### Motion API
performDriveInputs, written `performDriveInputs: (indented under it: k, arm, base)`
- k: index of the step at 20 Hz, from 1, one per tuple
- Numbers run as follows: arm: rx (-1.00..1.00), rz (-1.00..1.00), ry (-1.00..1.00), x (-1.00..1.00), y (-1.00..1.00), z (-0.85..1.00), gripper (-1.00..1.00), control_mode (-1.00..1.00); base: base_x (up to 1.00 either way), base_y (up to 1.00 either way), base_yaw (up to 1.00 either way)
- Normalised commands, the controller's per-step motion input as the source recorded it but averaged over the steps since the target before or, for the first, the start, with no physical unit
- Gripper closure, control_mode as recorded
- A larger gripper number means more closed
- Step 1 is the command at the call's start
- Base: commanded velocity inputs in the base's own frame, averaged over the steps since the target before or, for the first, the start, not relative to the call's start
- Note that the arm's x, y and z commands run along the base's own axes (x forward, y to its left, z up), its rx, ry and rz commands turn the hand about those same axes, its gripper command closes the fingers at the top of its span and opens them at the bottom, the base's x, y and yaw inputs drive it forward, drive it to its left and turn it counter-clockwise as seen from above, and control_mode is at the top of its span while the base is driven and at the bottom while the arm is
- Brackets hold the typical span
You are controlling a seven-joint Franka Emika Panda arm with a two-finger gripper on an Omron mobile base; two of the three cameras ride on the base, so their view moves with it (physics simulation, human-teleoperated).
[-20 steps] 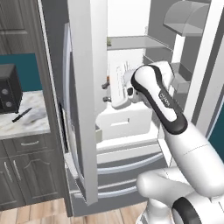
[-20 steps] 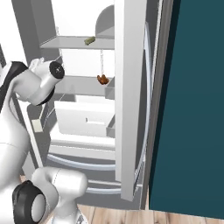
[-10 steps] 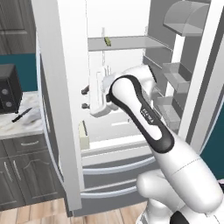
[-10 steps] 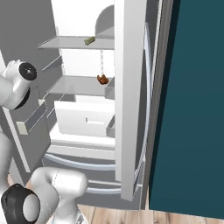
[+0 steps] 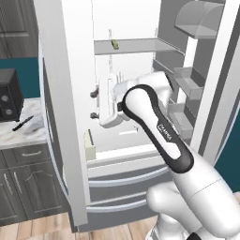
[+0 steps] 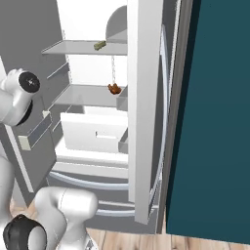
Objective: Retrieve the butter from the fridge and place it on a plate on the dining table. Then retrieve the butter knife by the fridge and place it near the plate.
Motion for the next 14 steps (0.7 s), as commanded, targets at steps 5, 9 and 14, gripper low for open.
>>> performDriveInputs:
  k: [5, 9, 14]
  arm:
    - [-0.04, 0.00, -0.05, -0.77, -0.65, 0.07, -1.00, -1.00]
    - [-0.23, 0.00, -0.06, -0.38, -0.74, 0.04, -1.00, -1.00]
    - [-0.41, 0.12, -0.07, -0.07, -0.74, 0.17, -1.00, -1.00]
  base:
    - [0.00, 0.00, 0.00]
    - [0.00, 0.00, 0.00]
    - [0.00, 0.00, 0.00]
